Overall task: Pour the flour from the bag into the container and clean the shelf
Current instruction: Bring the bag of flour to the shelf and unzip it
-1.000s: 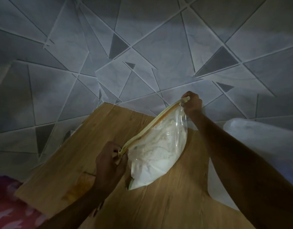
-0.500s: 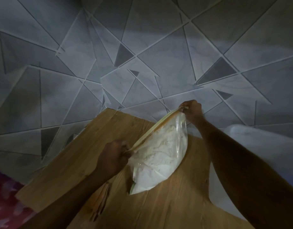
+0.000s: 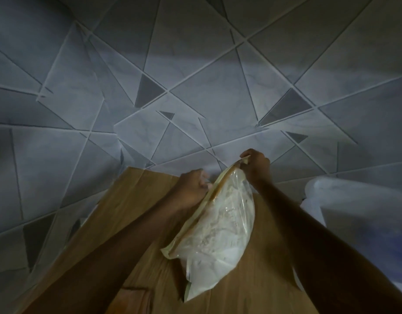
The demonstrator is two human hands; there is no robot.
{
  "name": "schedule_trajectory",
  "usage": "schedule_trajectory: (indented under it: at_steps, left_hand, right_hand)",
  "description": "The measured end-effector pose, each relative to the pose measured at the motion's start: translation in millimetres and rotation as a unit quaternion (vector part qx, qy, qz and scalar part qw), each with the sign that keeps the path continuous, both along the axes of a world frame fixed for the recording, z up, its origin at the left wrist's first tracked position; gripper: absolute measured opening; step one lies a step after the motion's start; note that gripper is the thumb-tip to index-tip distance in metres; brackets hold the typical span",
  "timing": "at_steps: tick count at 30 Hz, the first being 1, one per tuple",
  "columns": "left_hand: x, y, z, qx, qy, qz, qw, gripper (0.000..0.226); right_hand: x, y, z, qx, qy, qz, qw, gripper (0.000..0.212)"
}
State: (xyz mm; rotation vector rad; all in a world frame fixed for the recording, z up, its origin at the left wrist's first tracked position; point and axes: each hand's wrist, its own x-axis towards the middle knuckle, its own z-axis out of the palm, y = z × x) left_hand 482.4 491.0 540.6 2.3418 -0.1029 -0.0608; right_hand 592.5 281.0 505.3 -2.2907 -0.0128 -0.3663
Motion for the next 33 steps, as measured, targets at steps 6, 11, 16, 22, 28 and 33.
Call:
schedule_trajectory:
  at_steps: [6, 11, 16, 22, 28, 33]
  left_hand:
    - [74.9, -35.1, -6.1, -0.007, -0.018, -0.034, 0.999, 0.026]
    - [105.0, -55.7, -9.4, -0.039, -0.043, -0.054, 0.997, 0.018]
    - [120.3, -62.0, -15.7, -0.048, -0.075, -0.075, 0.993, 0.025]
    - [130.0, -63.7, -19.5, -0.007, -0.094, -0.092, 0.991, 0.033]
    - [141.4, -66.9, -10.0, 0.024, -0.08, -0.08, 0.993, 0.032]
    - [151.3, -59.3, -4.2, -0.013, -0.018, -0.064, 0.998, 0.03]
  right_hand:
    - [-18.2, 15.4, -11.6, 0.107, -0.075, -0.078, 0.988, 0.037]
    - [-17.0, 16.1, -26.1, 0.123, -0.113, -0.094, 0.981, 0.034]
    - [-14.8, 14.6, -29.1, 0.219, -0.114, -0.097, 0.964, 0.031]
    - [-18.0, 9.7, -37.3, 0.201, -0.107, -0.088, 0.97, 0.013]
    - [-31.5, 8.4, -37.1, 0.218, -0.108, -0.066, 0.968, 0.02]
    - [-43.4, 10.9, -30.5, 0.209, -0.113, -0.019, 0.971, 0.019]
